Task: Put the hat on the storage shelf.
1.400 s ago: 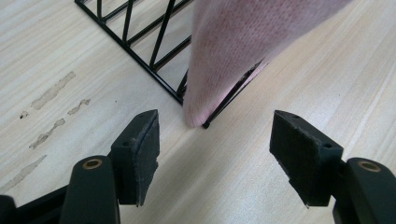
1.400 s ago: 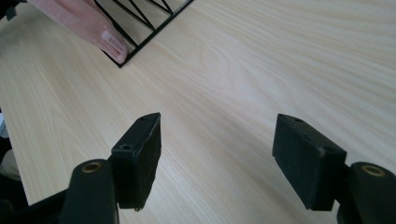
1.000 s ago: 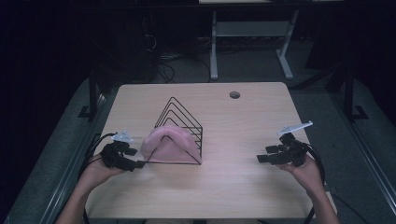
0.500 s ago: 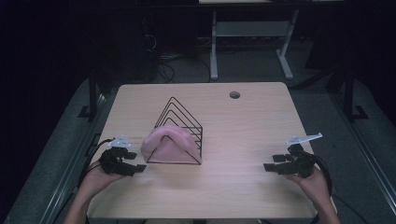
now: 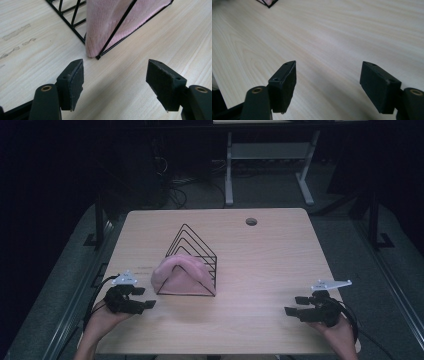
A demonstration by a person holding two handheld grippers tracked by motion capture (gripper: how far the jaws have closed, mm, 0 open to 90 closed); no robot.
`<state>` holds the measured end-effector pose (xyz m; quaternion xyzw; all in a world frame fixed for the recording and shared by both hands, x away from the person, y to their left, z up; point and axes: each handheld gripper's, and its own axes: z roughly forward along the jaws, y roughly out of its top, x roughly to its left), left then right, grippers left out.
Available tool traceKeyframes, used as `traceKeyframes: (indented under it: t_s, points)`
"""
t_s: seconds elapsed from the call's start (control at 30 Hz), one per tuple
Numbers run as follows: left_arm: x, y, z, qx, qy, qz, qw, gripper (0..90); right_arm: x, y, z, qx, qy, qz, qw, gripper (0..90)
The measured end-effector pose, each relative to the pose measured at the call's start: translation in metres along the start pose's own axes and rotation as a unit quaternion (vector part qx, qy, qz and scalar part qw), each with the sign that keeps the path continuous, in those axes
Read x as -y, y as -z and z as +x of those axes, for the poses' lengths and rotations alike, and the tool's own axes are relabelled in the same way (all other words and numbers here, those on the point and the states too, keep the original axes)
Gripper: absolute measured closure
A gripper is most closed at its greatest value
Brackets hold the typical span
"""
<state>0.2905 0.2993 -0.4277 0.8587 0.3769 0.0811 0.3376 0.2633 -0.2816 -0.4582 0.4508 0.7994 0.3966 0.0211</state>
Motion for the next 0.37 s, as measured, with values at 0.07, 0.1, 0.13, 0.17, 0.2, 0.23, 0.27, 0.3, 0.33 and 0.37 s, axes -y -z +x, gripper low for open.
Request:
traceKeyframes:
  t_s: [0.07, 0.1, 0.13, 0.17, 0.2, 0.23, 0.27, 0.3, 0.33, 0.37]
  points:
    - [0.001, 0.001, -0.002, 0.0, 0.0, -0.003, 1.0, 30.4, 0.003, -0.001, 0.004, 0.002, 0.005, 0.002, 1.0, 27.8]
    - [0.002, 0.002, -0.003, -0.001, -0.002, -0.003, 1.0, 30.4, 0.004, -0.001, 0.006, 0.004, 0.008, 0.004, 1.0, 27.6]
    - [0.002, 0.002, -0.003, -0.002, -0.005, -0.003, 1.0, 30.4, 0.005, 0.0, 0.008, 0.004, 0.007, 0.003, 1.0, 27.4]
    - [0.003, 0.002, -0.004, -0.001, -0.005, -0.003, 1.0, 30.2, 0.006, 0.001, 0.01, 0.005, 0.012, -0.002, 0.9999, 27.1]
    - [0.004, 0.002, -0.004, -0.001, -0.006, -0.003, 1.0, 30.2, 0.007, 0.002, 0.011, 0.005, 0.013, -0.007, 0.9999, 26.9]
    - [0.005, 0.001, -0.004, -0.002, -0.008, -0.002, 1.0, 30.1, 0.008, 0.003, 0.014, 0.003, 0.011, -0.014, 0.9998, 26.3]
    - [0.005, 0.0, -0.004, -0.001, -0.008, 0.0, 1.0, 29.9, 0.008, 0.004, 0.016, 0.001, 0.011, -0.019, 0.9998, 25.7]
    - [0.005, 0.0, -0.004, 0.0, -0.009, 0.001, 1.0, 29.9, 0.009, 0.005, 0.018, 0.0, 0.01, -0.025, 0.9996, 25.4]
    - [0.005, 0.0, -0.003, 0.002, -0.01, 0.001, 0.9999, 29.9, 0.009, 0.005, 0.02, -0.001, 0.01, -0.03, 0.9995, 25.3]
    - [0.005, 0.0, -0.004, 0.006, -0.009, -0.002, 0.9999, 29.9, 0.009, 0.005, 0.021, -0.002, 0.012, -0.034, 0.9993, 25.4]
